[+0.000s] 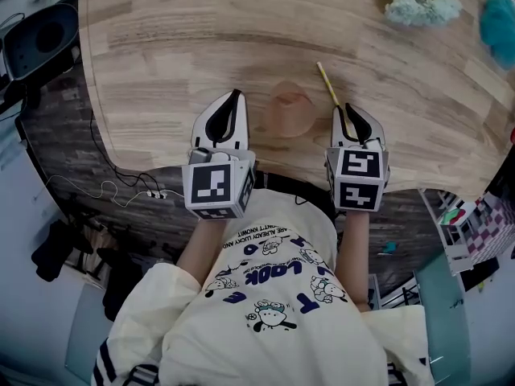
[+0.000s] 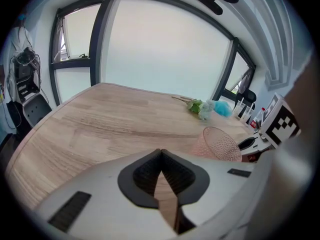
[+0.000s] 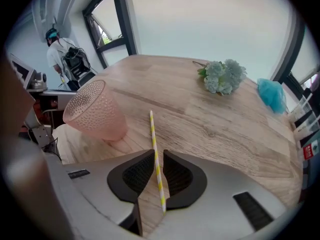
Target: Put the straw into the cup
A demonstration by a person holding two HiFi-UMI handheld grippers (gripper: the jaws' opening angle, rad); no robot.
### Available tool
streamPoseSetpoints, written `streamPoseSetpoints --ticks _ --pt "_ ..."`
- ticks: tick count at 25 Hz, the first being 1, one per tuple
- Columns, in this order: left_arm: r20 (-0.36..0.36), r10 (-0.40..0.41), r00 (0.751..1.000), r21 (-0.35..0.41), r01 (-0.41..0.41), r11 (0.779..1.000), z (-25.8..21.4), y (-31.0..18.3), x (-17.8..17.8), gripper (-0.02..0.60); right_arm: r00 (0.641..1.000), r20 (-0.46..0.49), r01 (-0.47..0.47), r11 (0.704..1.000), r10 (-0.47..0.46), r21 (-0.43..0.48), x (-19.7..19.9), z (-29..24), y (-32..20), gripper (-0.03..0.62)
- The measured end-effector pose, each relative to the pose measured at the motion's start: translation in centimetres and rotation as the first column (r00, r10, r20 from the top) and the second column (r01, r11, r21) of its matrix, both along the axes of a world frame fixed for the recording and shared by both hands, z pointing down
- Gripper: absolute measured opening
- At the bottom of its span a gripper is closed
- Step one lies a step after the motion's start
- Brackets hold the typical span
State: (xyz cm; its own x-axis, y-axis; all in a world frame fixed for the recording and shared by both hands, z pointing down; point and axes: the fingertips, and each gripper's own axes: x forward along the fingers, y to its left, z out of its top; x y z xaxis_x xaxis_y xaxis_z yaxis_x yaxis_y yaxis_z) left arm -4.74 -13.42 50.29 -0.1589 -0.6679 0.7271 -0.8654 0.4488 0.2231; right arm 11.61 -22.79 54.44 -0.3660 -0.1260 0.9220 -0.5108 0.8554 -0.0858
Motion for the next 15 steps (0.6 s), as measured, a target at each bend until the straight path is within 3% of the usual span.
streamPoseSetpoints --ticks 9,15 --pt "-0.015 -0.003 1.000 -0.016 0.002 1.000 0.6 0.1 0.1 0.032 0.992 -0.066 0.104 0.992 -0.108 -0.067 0.2 1.0 1.0 0.057" --pt "-0.016 -0.004 1.000 -0.016 0.004 1.000 0.7 0.0 0.2 0.032 0.987 -0.097 0.121 0.989 -0.129 -0.088 0.4 1.5 1.3 0.057"
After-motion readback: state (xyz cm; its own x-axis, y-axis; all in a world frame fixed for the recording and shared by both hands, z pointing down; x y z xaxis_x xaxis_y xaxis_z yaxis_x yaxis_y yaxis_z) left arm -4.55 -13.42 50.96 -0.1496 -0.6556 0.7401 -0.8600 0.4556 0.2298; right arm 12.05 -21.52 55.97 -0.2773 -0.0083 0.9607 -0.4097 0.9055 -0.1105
